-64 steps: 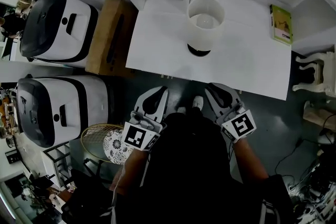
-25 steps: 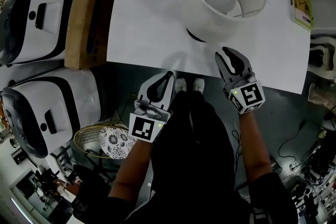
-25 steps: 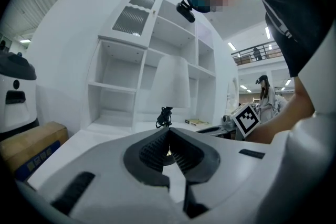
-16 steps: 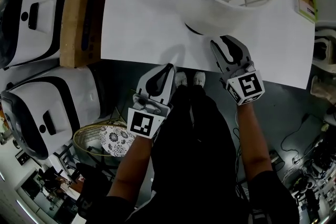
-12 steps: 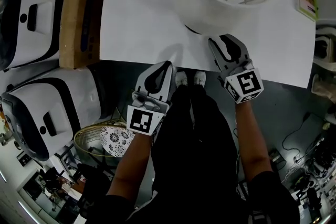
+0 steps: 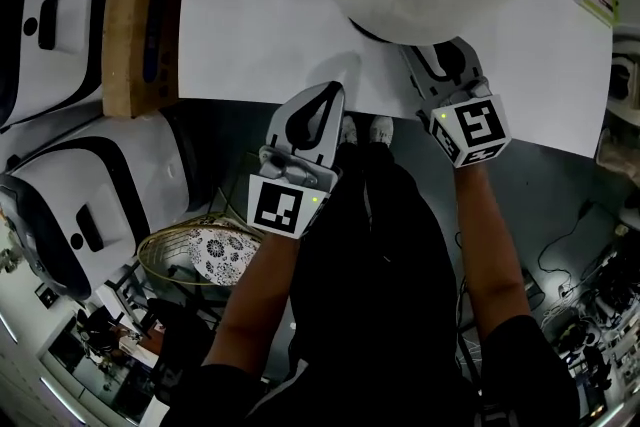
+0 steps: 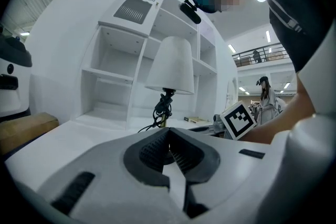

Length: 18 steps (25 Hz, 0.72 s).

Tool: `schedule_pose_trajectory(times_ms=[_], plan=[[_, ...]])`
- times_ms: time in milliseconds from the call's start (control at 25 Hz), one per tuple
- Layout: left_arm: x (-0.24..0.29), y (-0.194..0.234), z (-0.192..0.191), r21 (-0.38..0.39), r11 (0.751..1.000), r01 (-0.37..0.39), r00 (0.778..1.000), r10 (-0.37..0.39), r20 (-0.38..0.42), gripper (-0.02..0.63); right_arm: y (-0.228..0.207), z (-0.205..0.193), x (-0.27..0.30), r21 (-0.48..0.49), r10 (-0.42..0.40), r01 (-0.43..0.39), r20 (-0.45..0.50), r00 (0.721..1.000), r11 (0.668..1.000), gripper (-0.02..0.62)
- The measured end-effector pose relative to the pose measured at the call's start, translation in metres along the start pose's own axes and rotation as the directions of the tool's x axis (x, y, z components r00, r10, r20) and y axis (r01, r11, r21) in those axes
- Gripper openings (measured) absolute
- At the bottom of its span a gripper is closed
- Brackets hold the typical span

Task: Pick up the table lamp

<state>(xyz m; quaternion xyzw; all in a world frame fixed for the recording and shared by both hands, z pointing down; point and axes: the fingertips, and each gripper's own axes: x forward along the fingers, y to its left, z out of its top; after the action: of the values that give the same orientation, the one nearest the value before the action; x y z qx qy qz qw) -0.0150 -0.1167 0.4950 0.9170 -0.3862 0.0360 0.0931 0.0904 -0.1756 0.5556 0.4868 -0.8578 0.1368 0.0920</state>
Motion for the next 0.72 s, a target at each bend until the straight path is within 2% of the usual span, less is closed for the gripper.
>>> schedule_pose_trajectory(times_ms=[240,720], plan=[[-0.001,0.014,0.003,0.0,1.0,-0.02,1.0,0.02,0.009,0.017,-0.001,0.003,0.02,-0.017,0.002,-0.002,-0.002,1.0,1.0,0.118],[-0.003,0.027,-0.007,-0.053,0.997,-0.051,0.998,0.053,0.04,0.017,-0.01,0.004,0.04,-0.031,-0.026,0.025,-0.041,0.999,0.999,0.122]])
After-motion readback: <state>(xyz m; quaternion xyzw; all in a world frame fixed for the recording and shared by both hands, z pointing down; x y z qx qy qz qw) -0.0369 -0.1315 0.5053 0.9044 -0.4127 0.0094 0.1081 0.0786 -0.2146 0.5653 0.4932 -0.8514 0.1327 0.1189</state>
